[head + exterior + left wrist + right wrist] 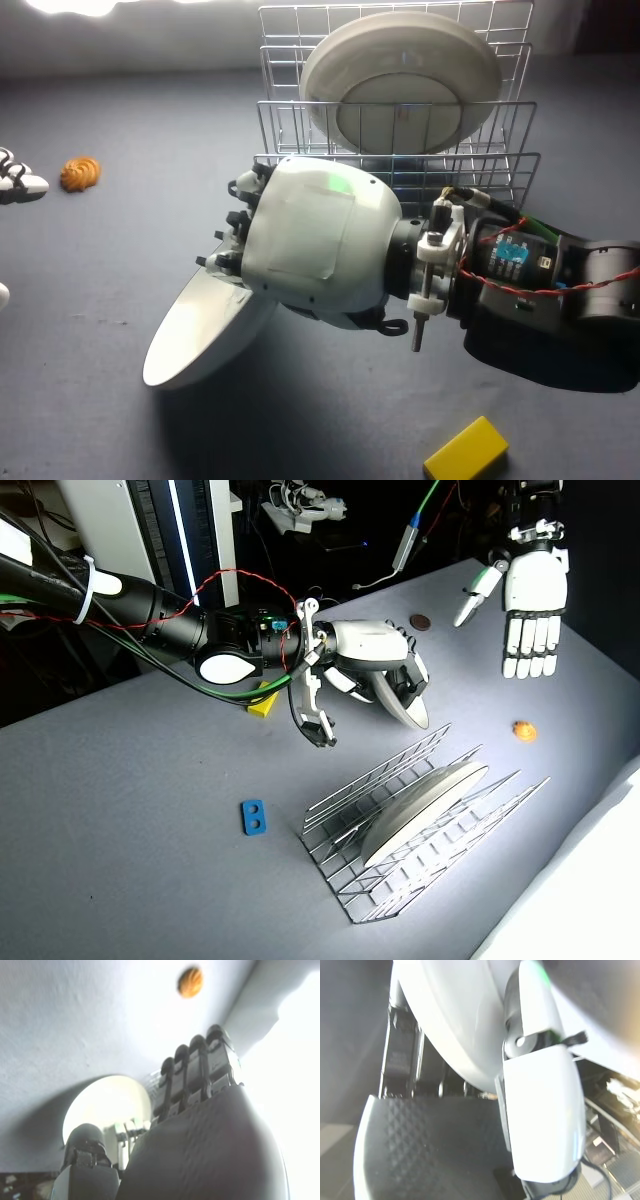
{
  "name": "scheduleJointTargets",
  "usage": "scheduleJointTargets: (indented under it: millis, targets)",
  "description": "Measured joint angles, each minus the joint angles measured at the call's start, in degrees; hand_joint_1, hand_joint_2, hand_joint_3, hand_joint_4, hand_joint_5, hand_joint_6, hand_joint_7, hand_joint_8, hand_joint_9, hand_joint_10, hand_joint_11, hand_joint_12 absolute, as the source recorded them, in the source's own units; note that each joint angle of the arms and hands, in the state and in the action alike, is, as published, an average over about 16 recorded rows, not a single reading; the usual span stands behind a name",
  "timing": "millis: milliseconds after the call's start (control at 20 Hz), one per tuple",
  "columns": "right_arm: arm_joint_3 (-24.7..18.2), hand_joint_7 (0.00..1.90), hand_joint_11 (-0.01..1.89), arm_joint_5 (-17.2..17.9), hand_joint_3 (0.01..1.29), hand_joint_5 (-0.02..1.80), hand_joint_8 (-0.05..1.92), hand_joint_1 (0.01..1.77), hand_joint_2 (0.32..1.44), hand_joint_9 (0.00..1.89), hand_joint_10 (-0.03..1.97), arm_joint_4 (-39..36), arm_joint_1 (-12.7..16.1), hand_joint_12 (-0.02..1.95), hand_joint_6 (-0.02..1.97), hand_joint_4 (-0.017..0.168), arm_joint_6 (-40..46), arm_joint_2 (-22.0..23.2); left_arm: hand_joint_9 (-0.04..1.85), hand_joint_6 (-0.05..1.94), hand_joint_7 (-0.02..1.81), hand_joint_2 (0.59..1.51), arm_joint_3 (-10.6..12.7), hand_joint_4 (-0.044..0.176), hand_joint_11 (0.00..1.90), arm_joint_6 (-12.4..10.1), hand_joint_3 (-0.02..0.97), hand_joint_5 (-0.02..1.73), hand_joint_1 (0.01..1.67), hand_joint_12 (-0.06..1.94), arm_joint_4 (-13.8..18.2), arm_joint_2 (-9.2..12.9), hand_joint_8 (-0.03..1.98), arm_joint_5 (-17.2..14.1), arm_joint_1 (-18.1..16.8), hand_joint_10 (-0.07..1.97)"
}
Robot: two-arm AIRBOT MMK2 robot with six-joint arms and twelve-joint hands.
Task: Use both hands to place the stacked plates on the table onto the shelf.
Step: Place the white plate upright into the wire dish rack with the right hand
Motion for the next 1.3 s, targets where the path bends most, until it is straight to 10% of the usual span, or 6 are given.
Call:
scheduleJointTargets:
  millis: [1300]
  targets:
    - [-14.8, 1.07, 0.88, 3.9, 0.01, 0.89, 0.92, 1.21, 1.02, 1.28, 0.15, 5.0, 6.3, 1.07, 1.11, -0.001, -0.4, 18.4, 0.05, 0.01, 0.07, 1.113, 1.2, -0.001, 0.01, 0.0, 0.013, 0.07, 0.02, 0.00, 6.5, 0.6, 0.02, -2.8, -3.2, 0.00]
